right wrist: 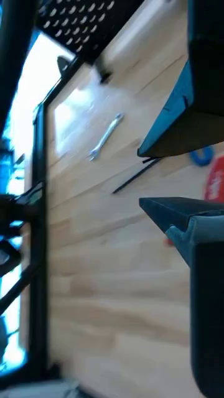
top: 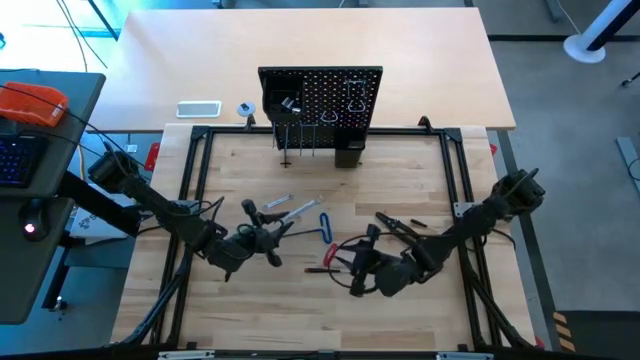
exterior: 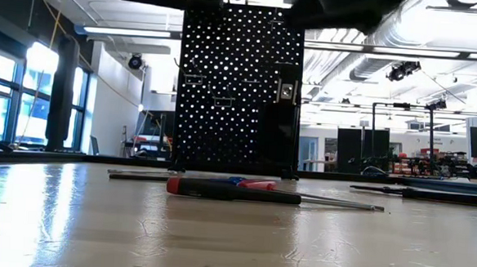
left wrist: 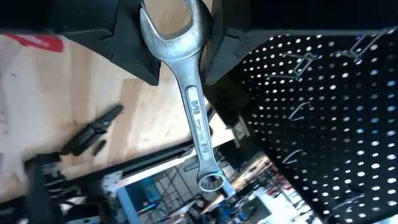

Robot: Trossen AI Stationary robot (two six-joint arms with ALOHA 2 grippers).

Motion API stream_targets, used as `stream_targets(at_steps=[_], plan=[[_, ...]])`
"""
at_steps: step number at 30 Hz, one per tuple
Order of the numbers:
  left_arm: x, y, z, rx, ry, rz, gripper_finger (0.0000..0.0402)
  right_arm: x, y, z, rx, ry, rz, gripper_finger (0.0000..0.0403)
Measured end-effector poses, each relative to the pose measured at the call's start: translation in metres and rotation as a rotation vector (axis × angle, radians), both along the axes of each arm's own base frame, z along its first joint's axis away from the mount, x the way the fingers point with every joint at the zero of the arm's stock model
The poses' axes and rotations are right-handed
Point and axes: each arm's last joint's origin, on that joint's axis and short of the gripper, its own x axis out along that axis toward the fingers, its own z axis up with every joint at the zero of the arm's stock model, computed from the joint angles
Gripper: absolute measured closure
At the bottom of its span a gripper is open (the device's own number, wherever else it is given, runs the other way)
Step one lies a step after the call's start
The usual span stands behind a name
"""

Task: Hang tools onto peg board
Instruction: Hang the wrench on the pegboard

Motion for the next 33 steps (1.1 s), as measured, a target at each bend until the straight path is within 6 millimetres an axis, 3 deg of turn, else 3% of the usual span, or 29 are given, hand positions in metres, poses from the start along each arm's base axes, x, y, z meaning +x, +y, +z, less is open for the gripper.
stream_targets(at_steps=[8, 14, 25, 33], plan=[[-0.004, 0.005, -0.002, 0.071, -0.021, 0.169, 0.0295, 0.008, -0.015, 0.011, -0.017, -0.027, 0.016, 0.0295], [-0.017, 0.016, -0.018, 0.121, -0.055, 0.333, 0.0295, 0.001, -0.020, 0.024, -0.044, -0.025, 0.019, 0.0295], [-0.053, 0.046, -0.048, 0.037, -0.184, 0.429, 0.0295, -0.008, -0.026, 0.030, -0.076, 0.022, 0.008, 0.0295], [-0.057, 0.063, -0.063, 0.051, -0.174, 0.494, 0.0295, -0.007, -0.030, 0.029, -0.082, 0.034, -0.004, 0.0295]])
